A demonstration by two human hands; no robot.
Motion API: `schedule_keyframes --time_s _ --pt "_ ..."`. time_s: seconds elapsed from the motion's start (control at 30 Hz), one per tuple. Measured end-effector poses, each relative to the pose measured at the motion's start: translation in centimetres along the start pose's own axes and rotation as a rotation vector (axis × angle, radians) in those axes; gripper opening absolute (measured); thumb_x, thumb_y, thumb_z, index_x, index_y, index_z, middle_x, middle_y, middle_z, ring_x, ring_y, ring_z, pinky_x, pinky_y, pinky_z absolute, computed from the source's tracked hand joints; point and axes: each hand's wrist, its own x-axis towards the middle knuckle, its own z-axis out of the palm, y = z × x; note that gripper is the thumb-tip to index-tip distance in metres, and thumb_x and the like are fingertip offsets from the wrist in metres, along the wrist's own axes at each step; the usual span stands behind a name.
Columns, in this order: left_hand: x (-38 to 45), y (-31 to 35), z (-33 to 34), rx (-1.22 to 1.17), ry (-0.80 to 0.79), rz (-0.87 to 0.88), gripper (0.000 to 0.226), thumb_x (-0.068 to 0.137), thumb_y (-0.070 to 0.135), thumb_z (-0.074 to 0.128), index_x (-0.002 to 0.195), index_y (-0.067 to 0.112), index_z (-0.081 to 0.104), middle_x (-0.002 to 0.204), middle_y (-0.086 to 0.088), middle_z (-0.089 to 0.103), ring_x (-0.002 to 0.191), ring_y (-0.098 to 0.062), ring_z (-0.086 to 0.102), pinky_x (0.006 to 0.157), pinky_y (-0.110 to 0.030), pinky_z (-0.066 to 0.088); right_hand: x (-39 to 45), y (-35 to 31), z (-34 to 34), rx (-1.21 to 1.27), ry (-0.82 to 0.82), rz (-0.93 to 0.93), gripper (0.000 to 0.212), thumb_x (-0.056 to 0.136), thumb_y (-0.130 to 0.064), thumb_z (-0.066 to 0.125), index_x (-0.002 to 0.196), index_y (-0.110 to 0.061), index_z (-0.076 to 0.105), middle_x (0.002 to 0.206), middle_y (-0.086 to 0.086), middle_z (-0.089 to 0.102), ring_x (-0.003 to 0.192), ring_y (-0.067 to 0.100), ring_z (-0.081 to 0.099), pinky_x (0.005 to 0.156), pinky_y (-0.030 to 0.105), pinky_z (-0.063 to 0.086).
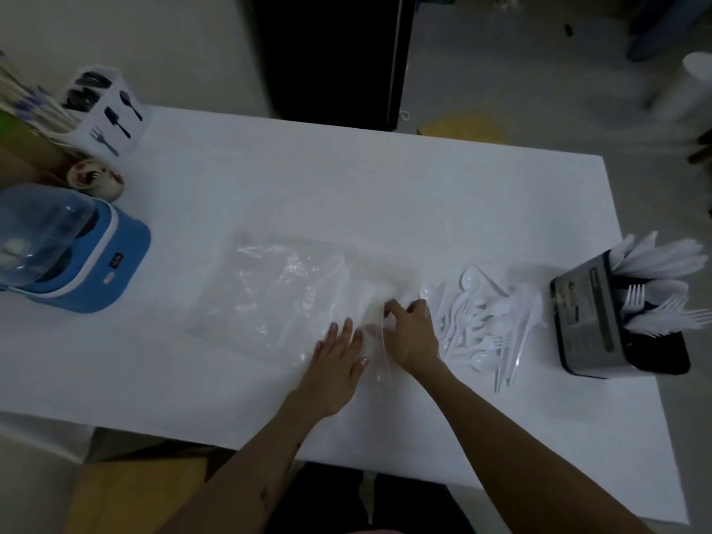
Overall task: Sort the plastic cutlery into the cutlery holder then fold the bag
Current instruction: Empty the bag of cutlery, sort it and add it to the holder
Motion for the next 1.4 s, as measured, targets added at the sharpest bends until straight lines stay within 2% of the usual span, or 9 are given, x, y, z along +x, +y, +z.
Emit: schedule_keyframes --time_s 0.1,0.2,0.3,0.53,0.67,0.87,1.07,1.23,1.4 --pt "0.0 0.1 0.1 -0.01 -0.036 -0.003 0.061 0.101 0.047 0.013 0.153 0.021 -0.003 0.159 0.003 -0.021 0.144 -0.019 -0.024 0.117 -0.041 -0.008 -0.1 -1.1 0.2 -0.007 0.052 0.066 0.022 0.091 -0.03 0.059 0.11 -0.019 0.056 0.119 0.013 0.04 0.098 0.034 0.055 0.084 0.039 0.052" --pt "0.0 0.0 0.2 0.0 -0.044 -0.009 0.066 0.097 0.054 0.008 0.153 0.022 -0.008 0.157 0.003 -0.026 0.143 -0.018 -0.028 0.115 -0.039 -0.012 -0.1 -1.0 -0.1 0.112 0.12 0.121 0.015 0.088 -0.016 0.06 0.102 -0.014 0.054 0.112 0.012 0.044 0.084 0.029 0.059 0.076 0.037 0.054" --pt "-0.1 0.1 0.4 0.023 -0.024 -0.004 0.087 0.077 0.067 -0.011 0.152 0.022 -0.01 0.156 0.003 -0.028 0.142 -0.019 -0.029 0.114 -0.038 -0.013 -0.4 0.3 -0.9 0.2 0.149 0.189 0.02 0.085 -0.008 0.061 0.103 -0.01 0.052 0.107 0.01 0.049 0.082 0.027 0.058 0.076 0.036 0.052" --pt "0.0 0.1 1.2 0.05 0.01 0.006 0.1 0.067 0.074 -0.023 0.151 0.021 -0.012 0.15 0.003 -0.036 0.141 -0.021 -0.031 0.114 -0.04 -0.014 -0.3 1.8 -1.5 0.221 0.149 0.235 0.037 0.084 -0.028 0.072 0.109 -0.009 0.054 0.107 0.009 0.054 0.081 0.018 0.049 0.073 0.027 0.039" --pt "0.1 0.1 0.9 0.046 -0.007 -0.006 0.094 0.072 0.07 -0.014 0.152 0.021 -0.012 0.154 0.003 -0.032 0.141 -0.02 -0.031 0.114 -0.04 -0.014 -0.5 1.0 -0.9 0.195 0.16 0.252 0.046 0.084 -0.037 0.071 0.112 -0.008 0.048 0.107 0.009 0.05 0.088 0.027 0.058 0.069 0.032 0.041" --pt "0.1 -0.3 1.0 0.047 -0.002 0.028 0.103 0.065 0.076 -0.024 0.151 0.021 -0.014 0.15 0.005 -0.036 0.14 -0.018 -0.032 0.113 -0.038 -0.015 0.2 0.8 -1.0 0.231 0.143 0.28 0.044 0.08 -0.022 0.071 0.114 -0.009 0.047 0.108 0.012 0.058 0.092 0.03 0.062 0.076 0.037 0.052" --pt "0.0 -1.1 1.7 0.095 0.079 0.038 0.102 0.066 0.076 -0.028 0.151 0.021 -0.013 0.151 0.004 -0.033 0.141 -0.021 -0.029 0.116 -0.039 -0.01 0.2 1.3 -2.0 0.288 0.161 0.267 0.042 0.076 -0.021 0.073 0.108 -0.012 0.048 0.101 0.008 0.062 0.089 0.026 0.062 0.075 0.034 0.051" --pt "-0.3 -2.5 1.7 0.158 0.137 0.001 0.1 0.069 0.074 -0.029 0.151 0.02 -0.012 0.155 0.001 -0.028 0.144 -0.024 -0.024 0.114 -0.036 -0.01 0.3 2.7 -3.6 0.313 0.195 0.295 0.038 0.076 -0.015 0.072 0.107 -0.01 0.05 0.098 0.007 0.062 0.085 0.023 0.059 0.07 0.029 0.04" --pt "-0.4 -6.5 0.2 0.179 0.184 -0.066 0.1 0.071 0.075 -0.024 0.152 0.021 -0.005 0.157 0.002 -0.021 0.146 -0.023 -0.017 0.117 -0.041 -0.001 0.8 3.6 -3.9 0.206 0.205 0.204 0.034 0.082 -0.012 0.068 0.112 -0.01 0.052 0.106 0.012 0.059 0.09 0.028 0.061 0.072 0.03 0.044"
